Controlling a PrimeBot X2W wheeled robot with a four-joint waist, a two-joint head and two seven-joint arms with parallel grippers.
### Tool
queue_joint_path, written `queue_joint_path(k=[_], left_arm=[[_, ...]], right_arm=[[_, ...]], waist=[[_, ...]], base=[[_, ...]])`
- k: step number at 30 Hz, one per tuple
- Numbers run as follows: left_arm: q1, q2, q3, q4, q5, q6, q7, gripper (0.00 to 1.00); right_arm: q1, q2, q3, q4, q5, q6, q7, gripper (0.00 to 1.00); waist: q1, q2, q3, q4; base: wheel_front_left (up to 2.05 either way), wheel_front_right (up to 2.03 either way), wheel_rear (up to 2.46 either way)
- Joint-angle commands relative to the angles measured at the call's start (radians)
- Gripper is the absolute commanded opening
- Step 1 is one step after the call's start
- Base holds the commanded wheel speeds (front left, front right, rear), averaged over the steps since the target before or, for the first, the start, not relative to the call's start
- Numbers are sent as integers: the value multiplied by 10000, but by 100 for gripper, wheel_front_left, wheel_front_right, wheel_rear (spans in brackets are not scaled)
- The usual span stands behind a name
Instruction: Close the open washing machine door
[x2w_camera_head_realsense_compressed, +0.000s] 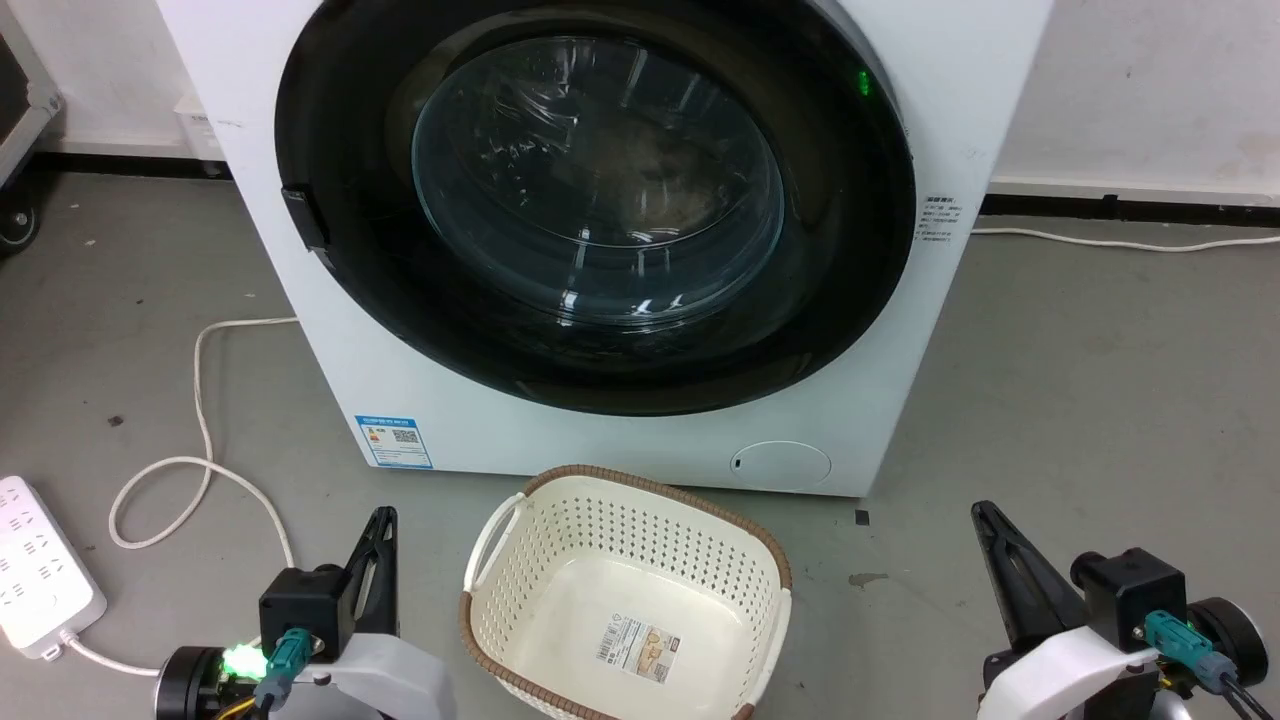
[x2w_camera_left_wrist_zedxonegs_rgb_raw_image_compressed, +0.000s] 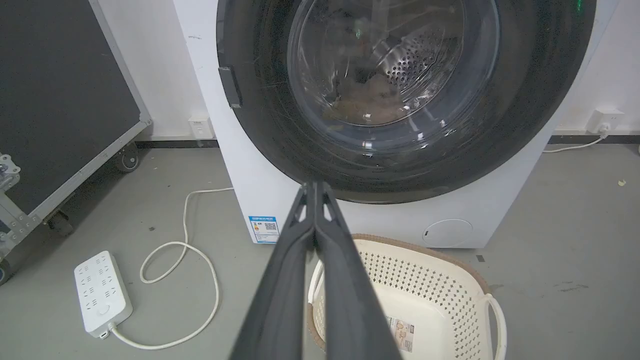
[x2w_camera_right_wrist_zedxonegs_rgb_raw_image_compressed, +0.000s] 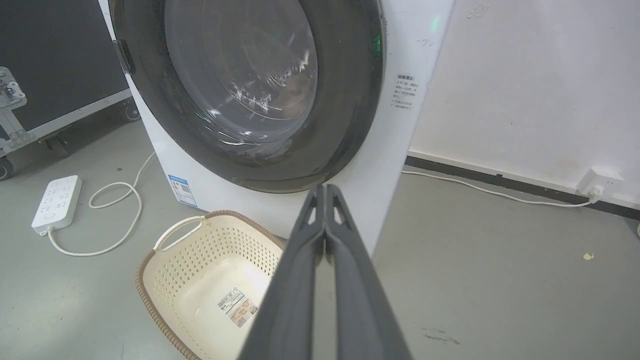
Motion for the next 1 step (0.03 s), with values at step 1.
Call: queue_joint_path(k=[1], left_arm=[[-153,-1,20,-55,24,28,3,0]], right_arm=[[-120,49,3,-62,-76,-7,3,0]], waist=[[0,0,0,0]], base=[[0,0,0]])
